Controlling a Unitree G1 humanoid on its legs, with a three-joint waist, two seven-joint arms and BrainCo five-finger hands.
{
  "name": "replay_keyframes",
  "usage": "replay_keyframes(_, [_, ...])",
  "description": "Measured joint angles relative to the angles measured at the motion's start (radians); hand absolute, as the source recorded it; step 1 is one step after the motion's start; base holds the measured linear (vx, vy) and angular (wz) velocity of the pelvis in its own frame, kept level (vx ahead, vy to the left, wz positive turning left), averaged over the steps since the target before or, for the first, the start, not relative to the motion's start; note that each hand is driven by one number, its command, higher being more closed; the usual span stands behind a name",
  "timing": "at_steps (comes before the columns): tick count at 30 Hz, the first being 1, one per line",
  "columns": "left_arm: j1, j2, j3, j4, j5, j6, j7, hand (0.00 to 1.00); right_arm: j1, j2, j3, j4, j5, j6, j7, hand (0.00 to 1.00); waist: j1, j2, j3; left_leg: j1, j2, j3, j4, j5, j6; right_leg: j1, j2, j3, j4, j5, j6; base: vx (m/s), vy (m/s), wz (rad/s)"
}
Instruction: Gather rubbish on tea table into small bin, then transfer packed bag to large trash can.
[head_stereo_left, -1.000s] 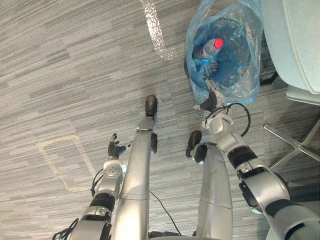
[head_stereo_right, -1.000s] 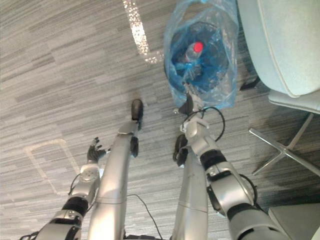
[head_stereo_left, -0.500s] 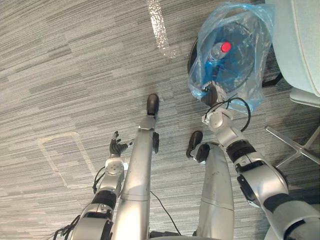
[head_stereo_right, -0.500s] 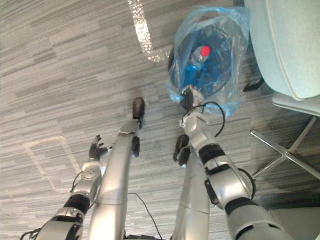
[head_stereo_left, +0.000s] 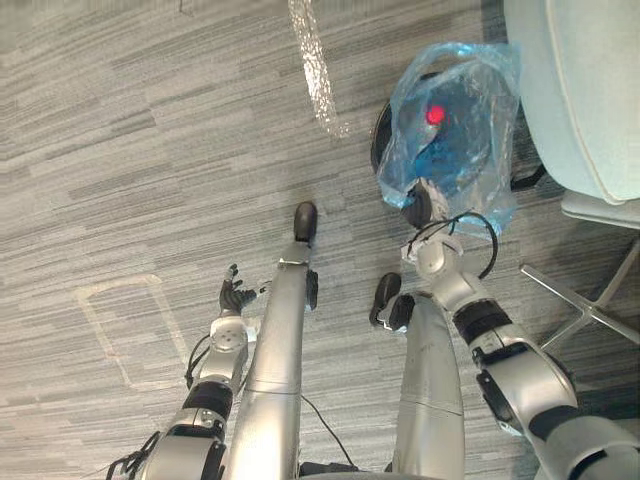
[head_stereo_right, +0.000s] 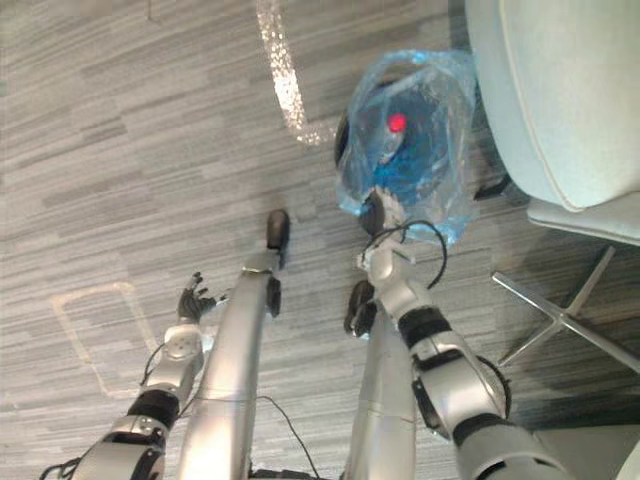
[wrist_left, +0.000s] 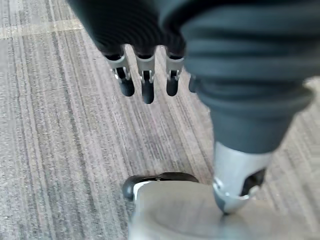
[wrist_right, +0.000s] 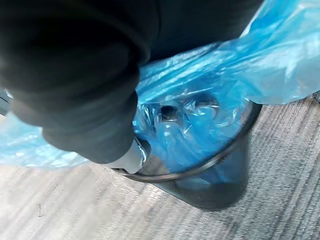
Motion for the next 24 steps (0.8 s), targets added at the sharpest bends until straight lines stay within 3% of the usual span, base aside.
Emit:
replay_keyframes(8, [0.08, -0.009, -0.043, -0.038, 0.013, 0.014, -0.054, 0.0, 0.247, 0.039, -0.004, -0.273, 0.0, 0.001, 0.031, 1.0, -0.015, -0.003, -0.004, 0.352, -0.003, 0.015, -0.195, 0.027, -0.007, 0.348, -0.002, -0.015, -0.206, 0.038, 0.0, 0.07, -0.016, 0.03])
replay_keyframes(10, [0.131, -0.035, -0.071, -0.034, 0.032, 0.018, -0.072, 0.0, 0.344, 0.064, 0.004, -0.353, 0.0, -0.001, 0.048, 1.0, -0.033, -0.031, -0.053, 0.454, -0.004, 0.022, -0.265, 0.029, -0.004, 0.454, -0.001, -0.019, -0.291, 0.055, 0.007, 0.13, 0.01, -0.01])
replay_keyframes(13, [0.164, -0.064, -0.092, -0.02, 0.06, 0.023, -0.086, 0.0, 0.434, 0.073, 0.014, -0.41, 0.0, -0.001, 0.089, 1.0, -0.038, -0.056, -0.075, 0.622, -0.008, 0.027, -0.352, 0.032, -0.005, 0.634, -0.001, -0.028, -0.415, 0.079, 0.015, 0.18, 0.024, 0.01])
replay_keyframes(14, [0.203, -0.068, -0.103, -0.018, 0.073, 0.025, -0.099, 0.0, 0.488, 0.095, 0.023, -0.443, -0.001, -0.007, 0.109, 1.0, -0.04, -0.073, -0.13, 0.68, -0.01, 0.033, -0.393, 0.032, -0.006, 0.7, -0.001, -0.028, -0.477, 0.09, 0.02, 0.14, 0.008, -0.05])
replay_keyframes(15, [0.211, -0.071, -0.113, -0.012, 0.081, 0.025, -0.1, 0.0, 0.502, 0.102, 0.023, -0.452, -0.002, -0.015, 0.116, 1.0, -0.041, -0.079, -0.142, 0.706, -0.011, 0.035, -0.408, 0.033, -0.006, 0.725, -0.001, -0.029, -0.501, 0.095, 0.02, 0.16, 0.004, -0.06])
replay_keyframes(18, [0.242, -0.072, -0.134, 0.044, 0.107, 0.035, -0.118, 0.0, 0.549, 0.11, 0.045, -0.448, -0.002, -0.038, 0.164, 1.0, -0.045, -0.081, -0.208, 0.806, -0.011, 0.041, -0.488, 0.045, -0.007, 0.835, 0.006, -0.027, -0.623, 0.131, 0.024, 0.15, -0.004, -0.06])
replay_keyframes(24, [0.304, -0.038, -0.15, 0.088, 0.129, 0.04, -0.124, 0.0, 0.593, 0.095, 0.039, -0.43, 0.0, -0.054, 0.227, 1.0, -0.067, -0.078, -0.263, 0.985, -0.009, 0.058, -0.678, 0.109, -0.006, 1.011, 0.02, -0.018, -0.832, 0.222, 0.034, 0.1, -0.003, -0.12])
